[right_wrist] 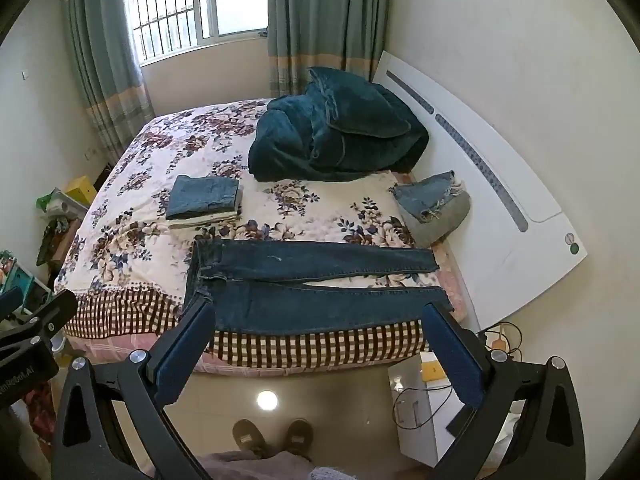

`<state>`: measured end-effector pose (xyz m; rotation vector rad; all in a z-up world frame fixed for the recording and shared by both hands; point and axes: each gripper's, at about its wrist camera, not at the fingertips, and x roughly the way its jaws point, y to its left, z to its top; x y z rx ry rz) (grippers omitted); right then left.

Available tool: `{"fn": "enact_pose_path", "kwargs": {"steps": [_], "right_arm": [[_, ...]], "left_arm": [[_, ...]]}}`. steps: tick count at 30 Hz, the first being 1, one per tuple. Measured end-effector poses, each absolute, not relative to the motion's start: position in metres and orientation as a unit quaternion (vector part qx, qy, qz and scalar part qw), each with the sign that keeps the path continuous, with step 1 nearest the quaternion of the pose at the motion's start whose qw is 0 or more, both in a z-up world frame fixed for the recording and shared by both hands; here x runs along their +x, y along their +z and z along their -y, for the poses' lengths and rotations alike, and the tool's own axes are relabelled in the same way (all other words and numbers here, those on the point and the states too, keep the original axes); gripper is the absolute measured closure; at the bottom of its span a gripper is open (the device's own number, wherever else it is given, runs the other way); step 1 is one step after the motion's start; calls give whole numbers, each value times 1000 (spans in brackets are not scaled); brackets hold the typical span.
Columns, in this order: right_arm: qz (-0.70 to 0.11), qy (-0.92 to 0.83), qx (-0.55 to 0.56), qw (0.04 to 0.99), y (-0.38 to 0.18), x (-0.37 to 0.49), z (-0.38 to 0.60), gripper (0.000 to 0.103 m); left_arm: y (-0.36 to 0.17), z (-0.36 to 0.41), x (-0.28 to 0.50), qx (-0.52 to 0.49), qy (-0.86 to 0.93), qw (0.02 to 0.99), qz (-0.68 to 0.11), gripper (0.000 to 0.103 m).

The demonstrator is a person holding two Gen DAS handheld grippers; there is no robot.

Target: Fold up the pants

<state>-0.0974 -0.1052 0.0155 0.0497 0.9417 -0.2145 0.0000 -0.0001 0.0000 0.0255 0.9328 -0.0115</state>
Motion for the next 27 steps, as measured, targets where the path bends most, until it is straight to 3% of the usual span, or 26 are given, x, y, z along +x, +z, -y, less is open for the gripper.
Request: {"fn": "enact_pose_path", "kwargs": {"steps": [27], "right_arm": [[-446, -79, 23, 891, 32, -93, 96, 0]], "left_arm": [[22, -5, 6, 8, -5, 899, -438, 0]]}}
